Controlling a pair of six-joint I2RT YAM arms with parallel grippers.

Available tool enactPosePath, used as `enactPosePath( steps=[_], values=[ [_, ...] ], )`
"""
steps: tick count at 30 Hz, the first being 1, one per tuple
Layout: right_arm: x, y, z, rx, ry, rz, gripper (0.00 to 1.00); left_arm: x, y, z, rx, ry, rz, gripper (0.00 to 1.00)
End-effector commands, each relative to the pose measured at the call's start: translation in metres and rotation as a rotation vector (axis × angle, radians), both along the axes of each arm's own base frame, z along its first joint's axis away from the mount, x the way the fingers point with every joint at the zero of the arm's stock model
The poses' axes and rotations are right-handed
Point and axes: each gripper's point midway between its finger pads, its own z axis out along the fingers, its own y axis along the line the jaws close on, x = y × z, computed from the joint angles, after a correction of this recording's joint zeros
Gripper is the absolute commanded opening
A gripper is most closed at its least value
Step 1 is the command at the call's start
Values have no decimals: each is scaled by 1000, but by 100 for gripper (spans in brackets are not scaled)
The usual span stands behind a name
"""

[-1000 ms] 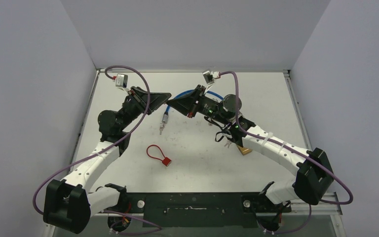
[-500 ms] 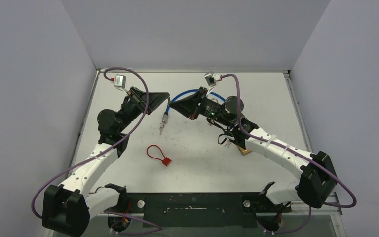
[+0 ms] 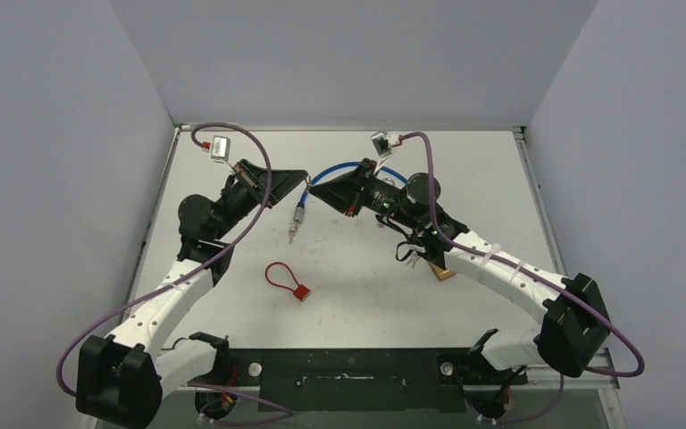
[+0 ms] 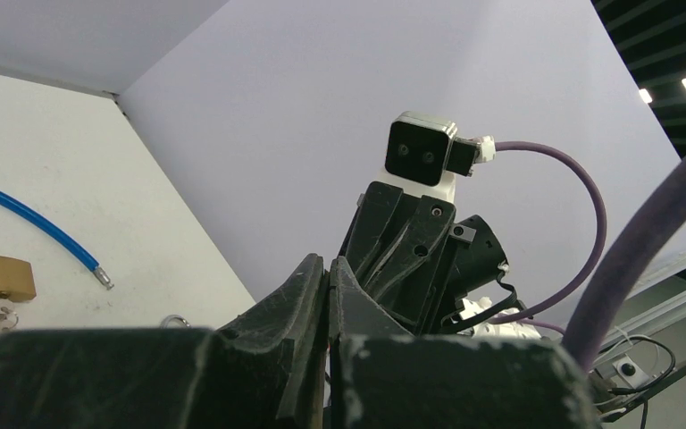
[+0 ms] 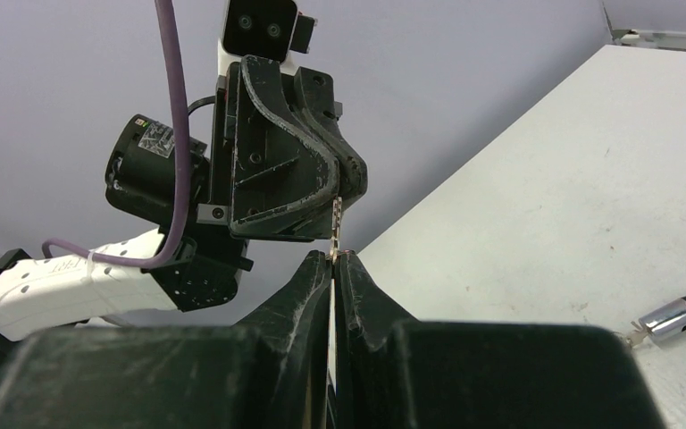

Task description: Unlock with the key

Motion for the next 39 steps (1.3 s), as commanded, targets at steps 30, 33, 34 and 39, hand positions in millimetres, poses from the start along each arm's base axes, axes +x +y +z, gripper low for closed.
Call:
enactPosePath(
  steps=[30, 33, 34, 39],
  values=[
    [11, -11, 24, 100, 30, -9, 0, 1, -4, 3, 31, -48, -1, 41],
    [10, -9, 24, 100, 31, 8, 0, 2, -6, 3, 34, -51, -10, 37],
    [9, -8, 25, 101, 28, 16, 0, 2, -6, 2, 34, -50, -11, 35],
    [10, -6, 23, 102, 41, 20, 0, 0, -6, 4, 38, -67, -16, 3]
  ],
)
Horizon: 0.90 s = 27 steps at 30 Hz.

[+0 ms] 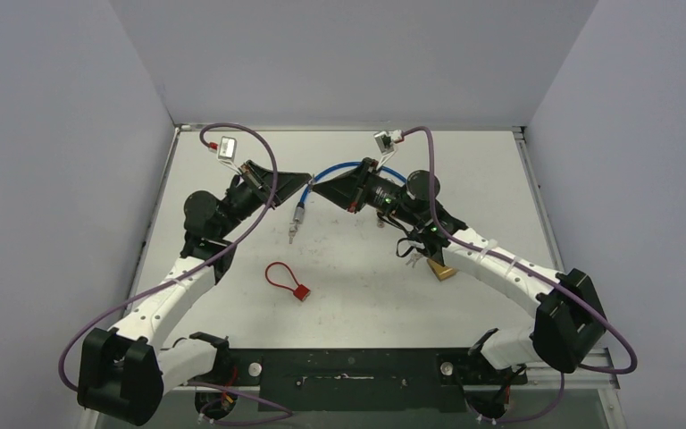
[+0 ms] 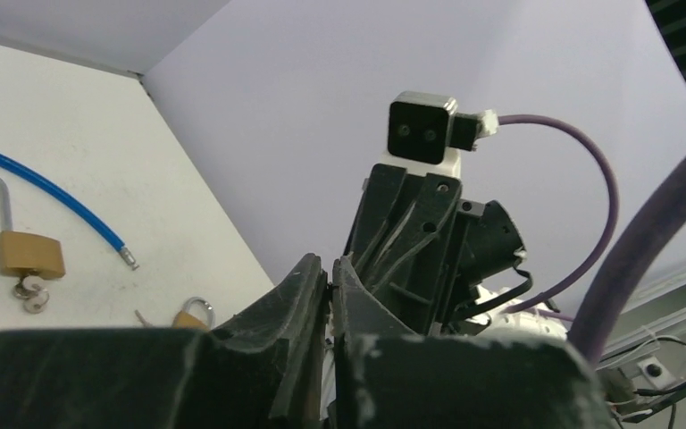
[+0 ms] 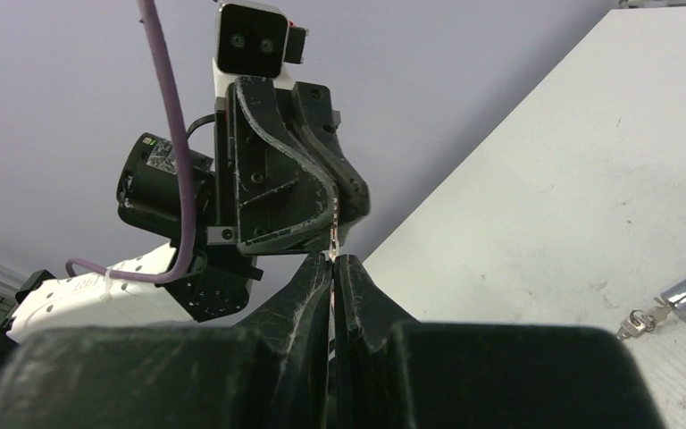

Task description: Unlock with the key

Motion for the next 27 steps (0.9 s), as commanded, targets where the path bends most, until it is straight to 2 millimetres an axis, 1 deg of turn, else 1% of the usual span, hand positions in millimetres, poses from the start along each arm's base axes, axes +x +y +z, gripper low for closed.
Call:
enactPosePath(
  steps=[1, 4, 5, 8, 9, 10, 11, 12, 15, 18, 20, 23, 27],
  values=[
    [-1, 0, 31, 68, -69, 13, 0, -10, -1, 26, -9, -116, -19, 0],
    [2, -2, 30, 65, -63, -7, 0, -11, 2, 29, 15, -146, 10, 0],
    [4, -3, 30, 58, -63, -15, 3, -9, 3, 27, 41, -152, 28, 0],
    [12, -10, 27, 26, -60, -72, 50, -7, 5, 29, 111, -190, 62, 0],
    [13, -13, 28, 14, -66, -96, 60, -6, 5, 25, 152, -204, 71, 0],
    [14, -17, 30, 10, -79, -119, 68, -6, 5, 25, 178, -221, 75, 0],
    [15, -20, 33, 8, -98, -134, 72, -7, 5, 25, 204, -240, 75, 0],
    [15, -23, 34, 3, -117, -145, 74, -9, 4, 25, 224, -262, 66, 0],
    [14, -22, 41, -12, -166, -143, 73, -12, 2, 27, 251, -298, 50, 0],
    [6, -16, 52, 9, -227, -86, 63, -18, 0, 35, 233, -327, 26, 0],
    [1, -13, 60, 32, -254, -52, 54, -22, -1, 42, 209, -343, 5, 0],
    [-4, -8, 66, 44, -258, -10, 43, -26, -4, 49, 172, -347, -25, 0],
    [-8, -2, 64, 39, -264, 24, 43, -30, -5, 59, 128, -351, -47, 0]
  ],
)
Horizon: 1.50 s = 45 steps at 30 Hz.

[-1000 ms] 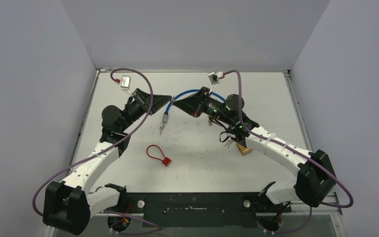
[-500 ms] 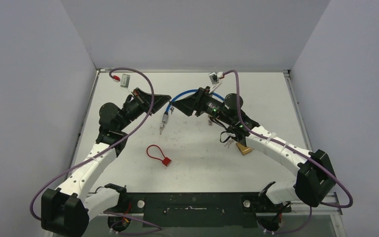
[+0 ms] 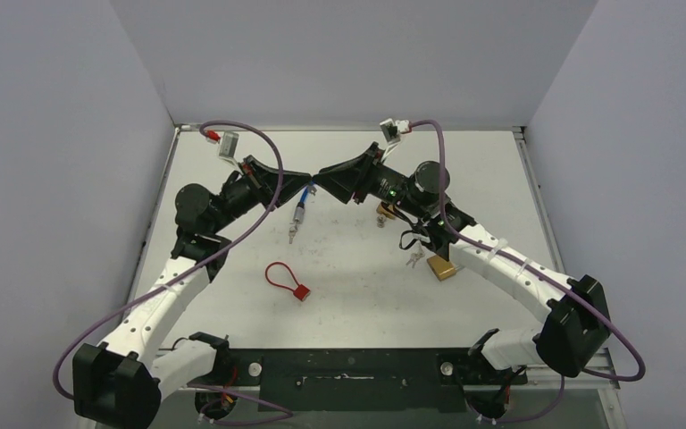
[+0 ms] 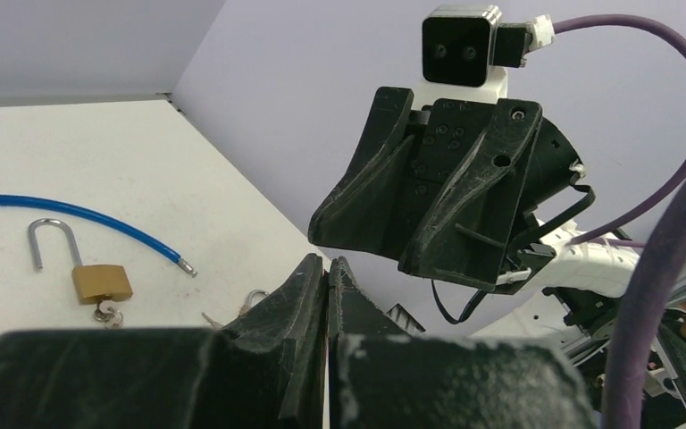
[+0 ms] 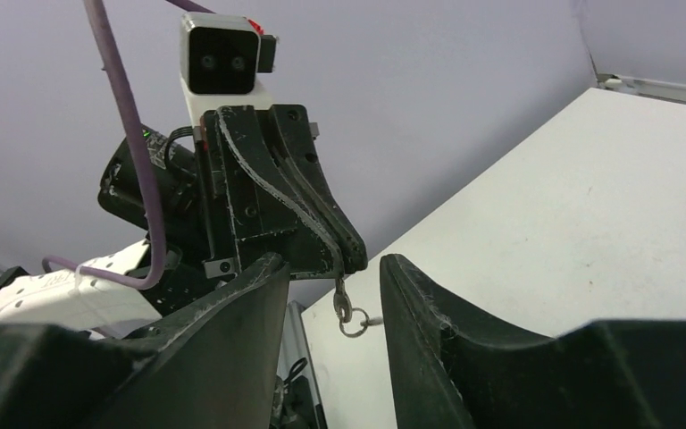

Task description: Unlock with the key

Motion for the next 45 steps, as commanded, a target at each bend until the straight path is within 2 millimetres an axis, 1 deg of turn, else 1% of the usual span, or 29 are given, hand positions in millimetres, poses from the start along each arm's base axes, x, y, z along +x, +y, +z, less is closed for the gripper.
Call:
enactPosePath(
  steps=[1, 5, 8, 10, 12, 14, 17, 19, 23, 25, 32, 45],
  values=[
    [-12, 4, 33, 56, -114, 62, 43, -15, -1, 44, -72, -112, -55, 0],
    [-16, 4, 31, 56, -116, 73, 47, -18, -2, 52, -115, -107, -78, 0],
    [-15, 2, 28, 54, -119, 53, 46, -21, -1, 59, -172, -103, -104, 0],
    [-15, 1, 28, 56, -121, 52, 39, -23, -2, 63, -205, -102, -124, 0],
    [-16, 2, 31, 62, -121, 54, 25, -24, -1, 67, -228, -106, -132, 0],
    [-15, 2, 32, 65, -124, 57, 16, -24, 0, 68, -239, -107, -133, 0],
    [-16, 3, 35, 77, -125, 64, 11, -25, 0, 68, -241, -105, -136, 0],
    [-18, 5, 36, 81, -125, 79, 10, -26, 0, 68, -242, -105, -134, 0],
    [-22, 9, 36, 81, -124, 109, 18, -26, 1, 69, -247, -108, -128, 0],
    [-23, 9, 35, 83, -123, 115, 18, -26, 1, 71, -250, -111, -126, 0],
    [-26, 11, 37, 100, -121, 135, 10, -27, 2, 72, -252, -114, -119, 0],
    [-29, 20, 39, 124, -87, 206, 8, -30, 9, 73, -275, -147, -80, 0]
  ],
)
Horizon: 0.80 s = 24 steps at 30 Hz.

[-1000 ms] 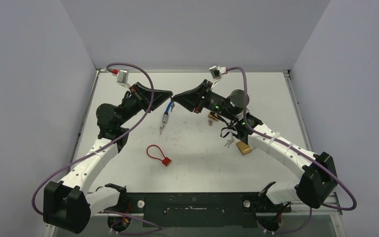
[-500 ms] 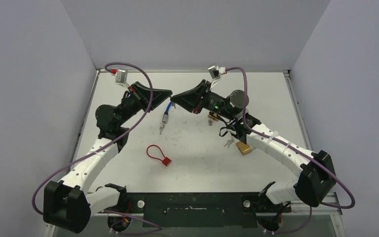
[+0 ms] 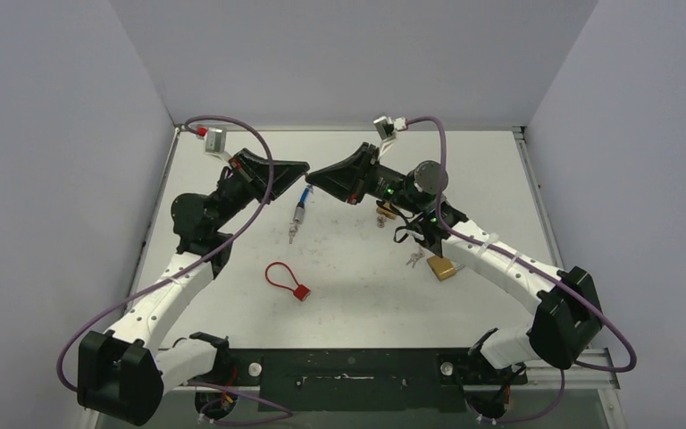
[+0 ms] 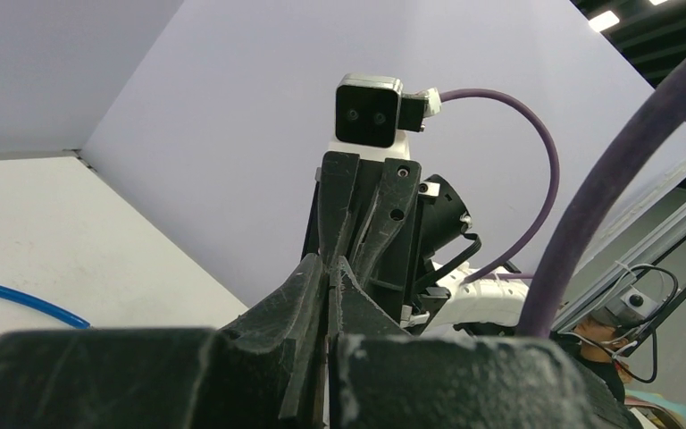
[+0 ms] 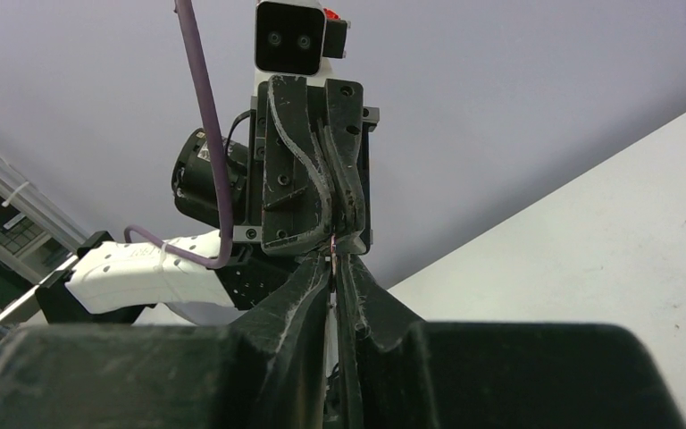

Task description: Unlock with the key

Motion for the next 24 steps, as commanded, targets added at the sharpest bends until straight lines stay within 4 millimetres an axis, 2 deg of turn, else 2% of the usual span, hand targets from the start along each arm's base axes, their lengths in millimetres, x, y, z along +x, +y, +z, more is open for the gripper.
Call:
enactPosePath(
  steps=[1, 5, 9, 17, 22, 24],
  values=[
    [-8, 6, 19, 42, -46, 52, 11, -20, 8, 27, -51, -128, 19, 0],
    [-9, 6, 18, 46, -41, 56, 13, -20, 8, 27, -49, -128, 24, 0],
    [-11, 7, 18, 45, -40, 71, 0, -19, 9, 27, -51, -127, 33, 0],
    [-8, 0, 15, 56, -42, 31, 0, -15, 10, 23, -48, -96, 50, 0],
    [-2, -10, 9, 54, -29, -4, 0, -3, 17, 15, -26, -26, 130, 51],
    [-3, -13, 6, 49, -24, -10, 0, 8, 24, 7, -5, 41, 201, 64]
  ],
)
